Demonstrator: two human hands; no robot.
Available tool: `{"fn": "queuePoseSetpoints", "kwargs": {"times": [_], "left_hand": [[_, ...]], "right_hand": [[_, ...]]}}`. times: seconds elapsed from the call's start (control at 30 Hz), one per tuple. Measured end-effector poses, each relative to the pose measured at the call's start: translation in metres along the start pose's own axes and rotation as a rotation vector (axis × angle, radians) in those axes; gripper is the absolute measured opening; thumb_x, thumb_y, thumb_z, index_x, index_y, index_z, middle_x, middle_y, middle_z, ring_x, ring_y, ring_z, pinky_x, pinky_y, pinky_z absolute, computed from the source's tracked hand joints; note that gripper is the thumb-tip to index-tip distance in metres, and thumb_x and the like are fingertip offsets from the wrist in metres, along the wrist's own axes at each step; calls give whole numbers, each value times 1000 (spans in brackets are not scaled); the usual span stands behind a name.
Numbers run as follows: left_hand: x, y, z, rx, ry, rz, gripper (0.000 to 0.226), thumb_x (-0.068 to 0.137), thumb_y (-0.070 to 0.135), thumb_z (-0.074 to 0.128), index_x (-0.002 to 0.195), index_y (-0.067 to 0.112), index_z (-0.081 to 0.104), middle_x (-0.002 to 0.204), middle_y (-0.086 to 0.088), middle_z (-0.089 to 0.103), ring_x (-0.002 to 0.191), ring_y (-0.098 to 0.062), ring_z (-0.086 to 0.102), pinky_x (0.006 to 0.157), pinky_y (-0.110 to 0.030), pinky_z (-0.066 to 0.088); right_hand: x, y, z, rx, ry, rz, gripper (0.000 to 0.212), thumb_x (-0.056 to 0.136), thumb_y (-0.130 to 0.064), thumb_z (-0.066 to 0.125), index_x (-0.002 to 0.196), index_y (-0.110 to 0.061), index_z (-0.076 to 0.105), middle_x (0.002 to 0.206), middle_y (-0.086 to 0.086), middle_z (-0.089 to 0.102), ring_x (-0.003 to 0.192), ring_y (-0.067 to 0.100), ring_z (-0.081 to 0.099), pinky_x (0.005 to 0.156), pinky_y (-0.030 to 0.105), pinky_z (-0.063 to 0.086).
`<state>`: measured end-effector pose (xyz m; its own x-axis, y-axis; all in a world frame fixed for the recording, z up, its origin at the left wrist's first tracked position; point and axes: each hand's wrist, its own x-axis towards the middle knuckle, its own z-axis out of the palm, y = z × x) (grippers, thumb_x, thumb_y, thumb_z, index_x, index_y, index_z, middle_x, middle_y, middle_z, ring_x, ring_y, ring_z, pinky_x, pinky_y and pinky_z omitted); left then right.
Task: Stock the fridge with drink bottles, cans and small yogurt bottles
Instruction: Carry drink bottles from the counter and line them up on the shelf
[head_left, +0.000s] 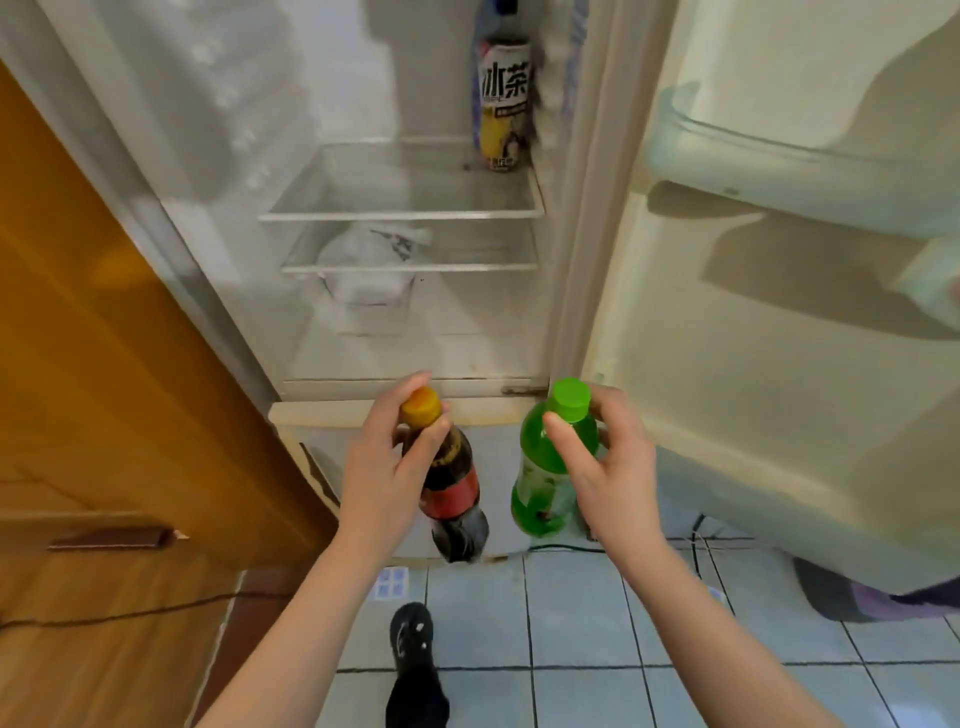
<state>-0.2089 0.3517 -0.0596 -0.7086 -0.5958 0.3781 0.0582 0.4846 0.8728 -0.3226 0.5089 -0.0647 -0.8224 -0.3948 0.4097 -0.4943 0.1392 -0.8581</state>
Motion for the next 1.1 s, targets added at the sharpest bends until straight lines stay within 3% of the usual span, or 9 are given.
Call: {"fn": "queuePoseSetpoints", "kwargs": {"times": [0.2, 0.4, 0.5, 0.6, 0.8, 0.93, 1.0, 1.1], "left_hand": [[94, -21, -19, -56, 14, 93, 32, 82, 46, 56, 110, 60, 50, 100, 15, 68, 97, -3, 64, 81, -13, 48], [205, -32, -42, -74, -60, 185, 35, 77, 46, 60, 107, 62, 53, 102, 16, 69, 101, -4, 64, 86, -24, 50], [259, -31, -52, -125, -65, 293, 33, 82, 42, 60, 111, 57, 55, 99, 14, 70, 98, -5, 65, 82, -14, 49], [312, -25, -55, -176, -48, 348, 32, 82, 44, 59, 110, 57, 54, 98, 13, 69, 96, -7, 66, 82, -15, 50], [399, -7, -41, -231, -2, 496, 33, 85, 36, 60, 112, 54, 54, 100, 8, 68, 95, -10, 67, 81, -15, 49], [445, -8, -24, -264, 60, 514, 32, 86, 33, 60, 111, 53, 54, 99, 14, 65, 96, -16, 66, 84, -23, 51], [461, -11, -13, -260, 70, 489, 31, 85, 34, 60, 109, 53, 54, 98, 19, 65, 95, -11, 66, 83, -21, 50], [480, -17, 5, -209, 72, 469, 28, 85, 36, 59, 109, 49, 54, 95, 28, 62, 90, 2, 62, 78, -7, 43]], "right_hand": [[79, -12, 53, 6, 27, -19, 13, 80, -48, 60, 91, -45, 52, 92, -14, 57, 89, 1, 55, 77, 21, 44], [169, -38, 103, 118, 172, 15, 16, 84, -30, 67, 99, -24, 63, 96, -4, 65, 94, 14, 61, 84, 46, 50], [215, -56, 120, 126, 239, -23, 18, 84, -29, 66, 101, -21, 64, 97, -4, 65, 94, 13, 61, 84, 46, 50], [257, -69, 130, 145, 318, -58, 20, 84, -29, 66, 101, -18, 64, 95, -2, 66, 91, 13, 61, 84, 43, 51], [333, -80, 136, 145, 392, -128, 19, 86, -29, 65, 102, -21, 65, 98, -4, 67, 95, 15, 63, 87, 47, 51], [377, -71, 139, 110, 394, -132, 13, 85, -34, 64, 98, -34, 62, 99, -7, 66, 99, 17, 62, 89, 47, 50], [395, -61, 142, 74, 400, -126, 18, 86, -37, 64, 102, -28, 63, 102, -3, 66, 100, 18, 61, 90, 46, 49], [417, -45, 148, 17, 454, -109, 23, 85, -39, 64, 102, -24, 61, 103, -3, 64, 99, 16, 59, 91, 44, 47]]}}
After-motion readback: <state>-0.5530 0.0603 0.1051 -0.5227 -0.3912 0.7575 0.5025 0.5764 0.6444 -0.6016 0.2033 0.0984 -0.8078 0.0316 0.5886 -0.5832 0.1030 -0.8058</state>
